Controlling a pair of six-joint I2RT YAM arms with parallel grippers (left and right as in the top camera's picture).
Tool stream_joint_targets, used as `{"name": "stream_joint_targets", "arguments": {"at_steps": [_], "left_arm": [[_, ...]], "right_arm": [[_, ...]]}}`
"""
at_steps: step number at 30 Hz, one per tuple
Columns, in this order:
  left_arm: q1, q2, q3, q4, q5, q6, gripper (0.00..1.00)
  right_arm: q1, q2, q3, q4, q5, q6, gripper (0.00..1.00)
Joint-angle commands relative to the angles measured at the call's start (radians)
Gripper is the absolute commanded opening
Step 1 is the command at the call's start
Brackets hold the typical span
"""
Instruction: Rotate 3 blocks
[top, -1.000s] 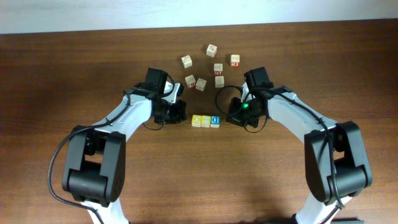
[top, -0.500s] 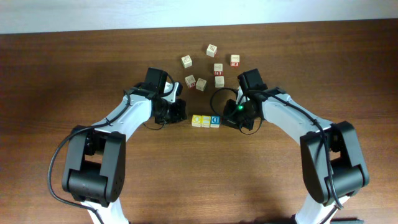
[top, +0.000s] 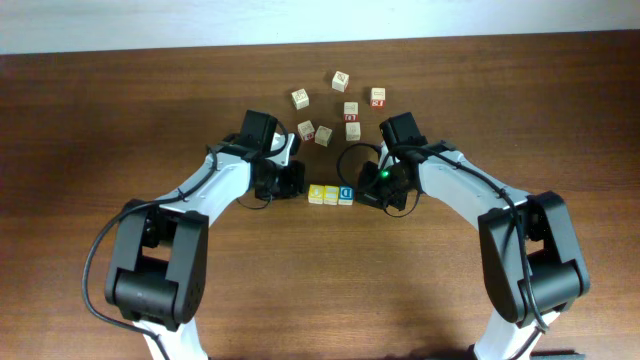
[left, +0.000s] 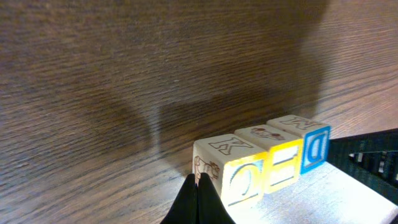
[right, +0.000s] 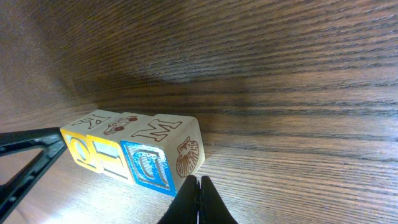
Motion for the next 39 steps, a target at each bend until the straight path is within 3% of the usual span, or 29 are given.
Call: {"name": "stream_joint_targets", "arguments": {"at_steps": [1, 39], "left_arm": [[0.001, 0.019, 0.000, 0.007, 0.000, -0.006, 0.00], [-0.032, 0.020, 0.000, 0.009, 0.076, -0.032, 0.00]], "right_arm": [[0.010, 0.009, -0.006, 0.003, 0.014, 0.008, 0.04], [0.010, 0.009, -0.006, 0.010, -0.008, -0.023, 0.04]]}}
